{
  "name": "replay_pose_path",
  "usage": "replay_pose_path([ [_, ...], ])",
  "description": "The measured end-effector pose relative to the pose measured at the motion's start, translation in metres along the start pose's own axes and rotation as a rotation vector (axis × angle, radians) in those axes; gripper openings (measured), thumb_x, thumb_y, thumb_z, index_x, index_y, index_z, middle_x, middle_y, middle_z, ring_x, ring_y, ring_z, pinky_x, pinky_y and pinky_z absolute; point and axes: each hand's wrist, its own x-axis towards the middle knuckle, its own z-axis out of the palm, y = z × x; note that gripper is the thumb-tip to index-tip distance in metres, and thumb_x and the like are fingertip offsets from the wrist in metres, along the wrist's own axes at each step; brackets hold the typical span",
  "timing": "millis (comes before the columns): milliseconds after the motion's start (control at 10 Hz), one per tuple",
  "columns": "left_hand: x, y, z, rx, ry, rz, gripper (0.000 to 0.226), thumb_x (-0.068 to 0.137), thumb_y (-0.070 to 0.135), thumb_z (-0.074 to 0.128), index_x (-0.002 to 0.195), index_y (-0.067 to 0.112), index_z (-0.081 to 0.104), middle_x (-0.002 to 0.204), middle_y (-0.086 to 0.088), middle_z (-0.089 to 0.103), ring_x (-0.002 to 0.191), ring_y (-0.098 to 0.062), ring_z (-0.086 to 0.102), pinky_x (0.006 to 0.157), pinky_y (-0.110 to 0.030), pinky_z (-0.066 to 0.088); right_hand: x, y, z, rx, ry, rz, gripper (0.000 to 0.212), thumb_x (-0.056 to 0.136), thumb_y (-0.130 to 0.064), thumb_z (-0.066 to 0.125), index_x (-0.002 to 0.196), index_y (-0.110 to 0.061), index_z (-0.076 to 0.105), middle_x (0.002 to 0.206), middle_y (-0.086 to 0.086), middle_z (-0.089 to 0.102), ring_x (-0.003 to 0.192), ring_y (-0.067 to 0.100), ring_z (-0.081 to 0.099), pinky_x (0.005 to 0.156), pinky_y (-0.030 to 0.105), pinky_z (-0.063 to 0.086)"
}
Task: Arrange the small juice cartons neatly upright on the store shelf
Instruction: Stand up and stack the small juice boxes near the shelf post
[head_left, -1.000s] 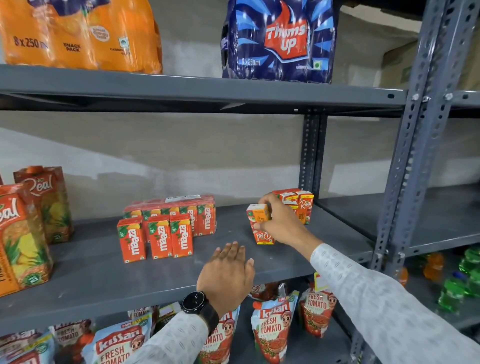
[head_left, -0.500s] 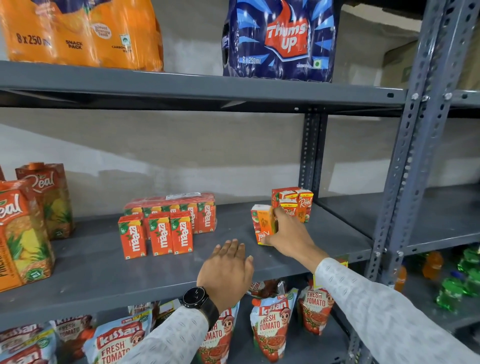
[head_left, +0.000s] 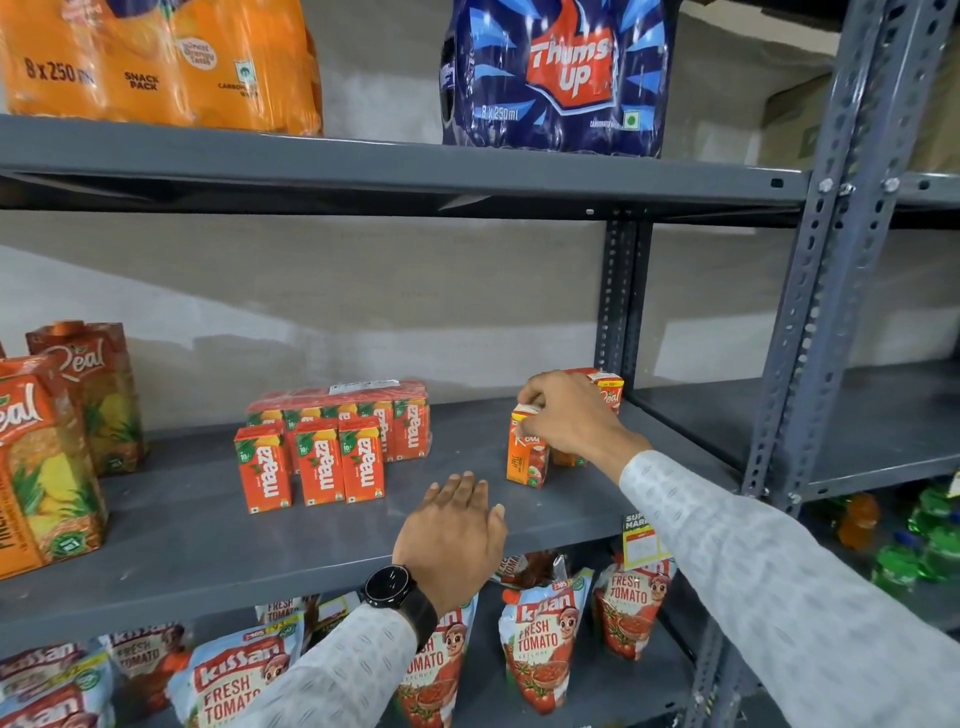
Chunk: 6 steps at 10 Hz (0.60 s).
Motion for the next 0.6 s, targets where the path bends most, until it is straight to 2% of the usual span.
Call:
replay_pose_path([
  [200,-0.001,0.0,-0.003,-0.002,-0.007,0.011,0.064,0.106,0.046,0.016,0.157,0.011,0.034,0.166,-0.009,0.033,0.154,-0.022,0.027,0.127,-0.04,0.018,0.007,-0.009,-0.006,-0.139,-0.085,-0.011,0.038,0.081,-0.032,0.085,0.116,-0.023,0.074,0.123,0.003,0.07,0.093,0.018,0.057,0.071,0.029,0.045],
  [300,-0.001,0.0,-0.004,-0.004,-0.01,0.013,0.064,0.106,0.046,0.016,0.157,0.011,0.033,0.166,-0.01,0.032,0.154,-0.022,0.026,0.127,-0.04,0.018,0.004,-0.009,-0.008,-0.186,-0.077,-0.019,0.041,0.08,-0.027,0.085,0.119,-0.022,0.074,0.123,0.005,0.071,0.098,0.021,0.061,0.072,0.031,0.047],
  [400,-0.001,0.001,-0.005,0.006,-0.014,0.013,0.064,0.106,0.046,0.016,0.158,0.011,0.032,0.166,-0.01,0.031,0.154,-0.022,0.026,0.127,-0.04,0.018,0.0,-0.006,-0.007,-0.178,-0.026,-0.004,0.044,0.079,-0.033,0.088,0.119,-0.017,0.075,0.119,0.006,0.073,0.095,0.022,0.064,0.072,0.031,0.048],
  [500,-0.001,0.002,-0.005,0.01,-0.015,0.013,0.064,0.106,0.046,0.016,0.158,0.011,0.032,0.167,-0.009,0.031,0.154,-0.022,0.026,0.127,-0.04,0.017,0.001,-0.006,-0.01,-0.173,-0.082,0.012,0.05,0.08,-0.031,0.089,0.126,-0.022,0.073,0.13,0.005,0.07,0.112,0.026,0.066,0.086,0.037,0.055],
  [600,-0.001,0.002,-0.005,0.013,-0.014,0.013,0.064,0.106,0.046,0.016,0.157,0.011,0.032,0.166,-0.009,0.031,0.154,-0.022,0.026,0.127,-0.04,0.018,0.006,-0.008,-0.015,-0.171,-0.182,0.013,0.056,0.08,-0.022,0.089,0.132,-0.024,0.07,0.138,0.003,0.067,0.121,0.026,0.063,0.098,0.041,0.054],
])
